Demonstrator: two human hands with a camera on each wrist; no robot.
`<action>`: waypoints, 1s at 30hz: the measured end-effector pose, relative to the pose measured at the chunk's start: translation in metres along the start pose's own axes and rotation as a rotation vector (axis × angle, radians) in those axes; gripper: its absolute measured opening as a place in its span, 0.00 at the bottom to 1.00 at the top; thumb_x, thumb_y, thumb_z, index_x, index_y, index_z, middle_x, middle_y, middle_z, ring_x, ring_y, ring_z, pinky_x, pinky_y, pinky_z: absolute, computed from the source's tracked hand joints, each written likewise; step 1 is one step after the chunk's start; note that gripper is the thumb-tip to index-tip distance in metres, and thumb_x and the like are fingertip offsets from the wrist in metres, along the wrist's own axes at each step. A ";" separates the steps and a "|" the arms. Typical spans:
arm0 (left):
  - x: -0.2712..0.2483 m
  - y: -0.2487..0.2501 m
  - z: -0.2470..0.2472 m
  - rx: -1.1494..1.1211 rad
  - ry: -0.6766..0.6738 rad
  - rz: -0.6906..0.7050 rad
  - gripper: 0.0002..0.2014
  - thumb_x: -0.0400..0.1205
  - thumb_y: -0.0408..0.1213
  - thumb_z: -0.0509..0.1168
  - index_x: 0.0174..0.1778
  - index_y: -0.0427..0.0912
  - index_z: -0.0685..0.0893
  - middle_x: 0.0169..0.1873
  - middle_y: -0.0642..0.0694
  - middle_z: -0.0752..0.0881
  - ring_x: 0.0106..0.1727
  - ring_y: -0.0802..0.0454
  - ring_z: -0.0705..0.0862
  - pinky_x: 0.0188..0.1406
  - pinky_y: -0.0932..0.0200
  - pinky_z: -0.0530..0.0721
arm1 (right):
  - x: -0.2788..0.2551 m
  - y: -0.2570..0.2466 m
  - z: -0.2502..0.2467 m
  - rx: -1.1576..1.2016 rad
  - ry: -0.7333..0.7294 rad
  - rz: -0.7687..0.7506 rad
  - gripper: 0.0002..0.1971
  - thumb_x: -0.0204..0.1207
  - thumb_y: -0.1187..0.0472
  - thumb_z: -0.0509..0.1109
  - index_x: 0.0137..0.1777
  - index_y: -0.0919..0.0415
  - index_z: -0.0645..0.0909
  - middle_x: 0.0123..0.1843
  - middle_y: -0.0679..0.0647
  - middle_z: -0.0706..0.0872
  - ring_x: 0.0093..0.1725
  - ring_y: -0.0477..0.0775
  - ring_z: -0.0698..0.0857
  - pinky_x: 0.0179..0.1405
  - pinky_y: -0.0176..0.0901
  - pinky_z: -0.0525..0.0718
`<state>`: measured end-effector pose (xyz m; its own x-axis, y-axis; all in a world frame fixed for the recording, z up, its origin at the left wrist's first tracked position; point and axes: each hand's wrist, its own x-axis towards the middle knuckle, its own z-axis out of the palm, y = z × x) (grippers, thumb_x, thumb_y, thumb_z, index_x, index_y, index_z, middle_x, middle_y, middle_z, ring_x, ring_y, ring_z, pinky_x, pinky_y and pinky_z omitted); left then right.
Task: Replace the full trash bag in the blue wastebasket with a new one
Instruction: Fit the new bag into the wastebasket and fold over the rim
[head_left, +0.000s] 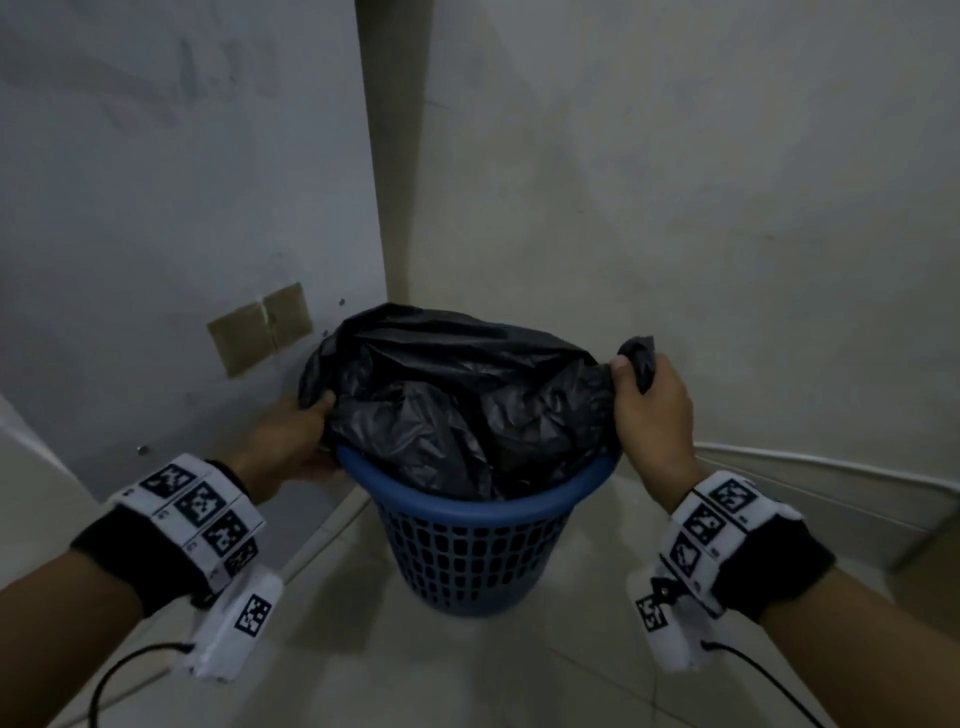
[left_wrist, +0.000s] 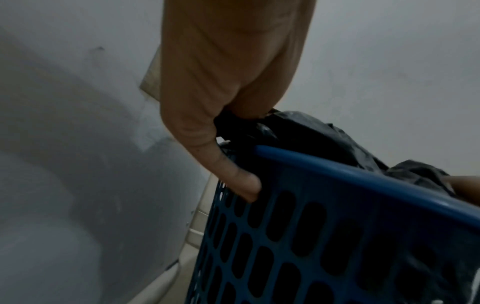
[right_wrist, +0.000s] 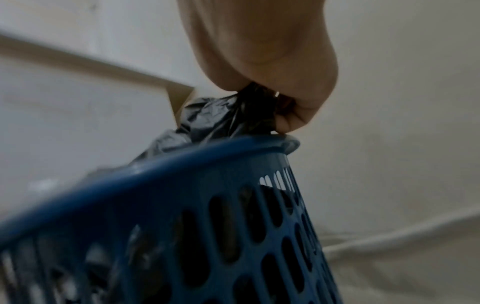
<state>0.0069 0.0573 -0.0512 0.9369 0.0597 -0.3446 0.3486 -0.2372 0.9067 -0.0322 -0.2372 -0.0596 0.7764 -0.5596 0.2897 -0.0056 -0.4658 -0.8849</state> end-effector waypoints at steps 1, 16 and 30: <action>0.001 0.001 -0.003 0.005 0.022 0.027 0.26 0.87 0.50 0.55 0.71 0.32 0.74 0.58 0.33 0.84 0.49 0.35 0.85 0.47 0.43 0.85 | 0.002 0.001 0.003 0.061 -0.007 0.093 0.16 0.86 0.51 0.59 0.61 0.63 0.77 0.53 0.58 0.82 0.54 0.58 0.82 0.48 0.46 0.78; 0.004 0.001 -0.034 -0.422 -0.058 -0.017 0.15 0.89 0.43 0.54 0.66 0.42 0.81 0.56 0.41 0.86 0.48 0.45 0.85 0.29 0.55 0.90 | 0.030 0.011 0.012 0.265 -0.055 0.534 0.26 0.87 0.47 0.53 0.74 0.67 0.71 0.68 0.66 0.80 0.62 0.69 0.82 0.64 0.65 0.81; -0.018 -0.069 -0.003 -0.378 -0.160 -0.064 0.13 0.75 0.40 0.75 0.41 0.31 0.86 0.31 0.40 0.82 0.24 0.54 0.82 0.23 0.65 0.80 | 0.007 0.035 0.016 0.027 -0.253 0.539 0.35 0.85 0.41 0.49 0.80 0.70 0.60 0.76 0.70 0.72 0.70 0.71 0.76 0.63 0.57 0.77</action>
<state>-0.0341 0.0754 -0.1064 0.9071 -0.0960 -0.4098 0.4198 0.1370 0.8972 -0.0170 -0.2463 -0.0948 0.7946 -0.5299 -0.2963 -0.4276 -0.1419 -0.8928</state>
